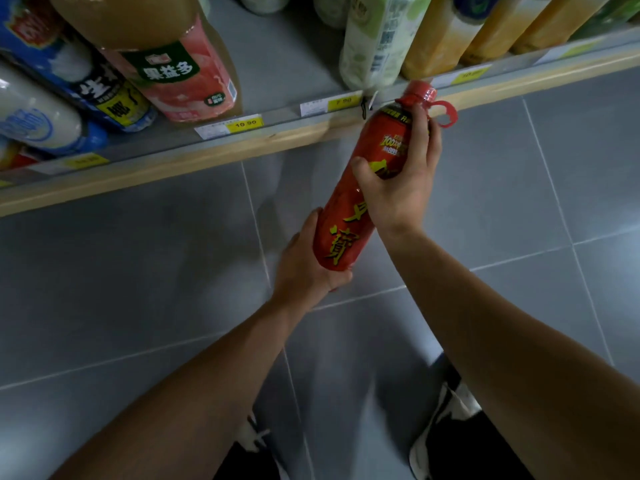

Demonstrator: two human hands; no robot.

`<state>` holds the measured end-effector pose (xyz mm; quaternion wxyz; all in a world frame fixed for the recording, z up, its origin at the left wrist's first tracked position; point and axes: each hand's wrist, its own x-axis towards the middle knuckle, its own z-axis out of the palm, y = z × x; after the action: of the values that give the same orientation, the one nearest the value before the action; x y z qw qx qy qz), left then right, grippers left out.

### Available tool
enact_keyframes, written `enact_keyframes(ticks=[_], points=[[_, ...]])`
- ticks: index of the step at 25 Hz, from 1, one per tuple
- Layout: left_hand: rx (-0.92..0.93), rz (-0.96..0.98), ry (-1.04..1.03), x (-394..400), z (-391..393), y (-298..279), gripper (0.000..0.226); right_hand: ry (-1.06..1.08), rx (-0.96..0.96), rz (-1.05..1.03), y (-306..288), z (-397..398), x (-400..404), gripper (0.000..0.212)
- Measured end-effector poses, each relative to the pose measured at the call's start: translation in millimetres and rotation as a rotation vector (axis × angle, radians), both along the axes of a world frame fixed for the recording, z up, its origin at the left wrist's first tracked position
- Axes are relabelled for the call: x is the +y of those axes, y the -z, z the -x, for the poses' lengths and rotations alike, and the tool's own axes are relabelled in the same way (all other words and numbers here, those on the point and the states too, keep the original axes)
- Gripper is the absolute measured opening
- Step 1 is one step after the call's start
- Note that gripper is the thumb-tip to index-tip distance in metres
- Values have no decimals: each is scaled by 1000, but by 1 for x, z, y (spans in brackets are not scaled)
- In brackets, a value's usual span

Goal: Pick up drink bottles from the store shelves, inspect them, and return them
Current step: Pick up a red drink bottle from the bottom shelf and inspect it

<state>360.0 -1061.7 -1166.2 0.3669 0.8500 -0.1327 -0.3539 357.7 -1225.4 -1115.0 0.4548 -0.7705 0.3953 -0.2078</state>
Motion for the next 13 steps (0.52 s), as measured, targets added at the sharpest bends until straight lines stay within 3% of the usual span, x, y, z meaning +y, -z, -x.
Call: enact_keyframes(ticks=[4, 9, 13], points=[[12, -164, 56, 36, 22, -107, 109, 80, 77, -143, -85, 30, 32, 93], [-44, -218, 130, 94, 38, -326, 99, 200, 77, -228, -292, 58, 90, 94], [-123, -220, 211, 140, 48, -474, 100, 308, -31, -247, -446, 83, 136, 92]])
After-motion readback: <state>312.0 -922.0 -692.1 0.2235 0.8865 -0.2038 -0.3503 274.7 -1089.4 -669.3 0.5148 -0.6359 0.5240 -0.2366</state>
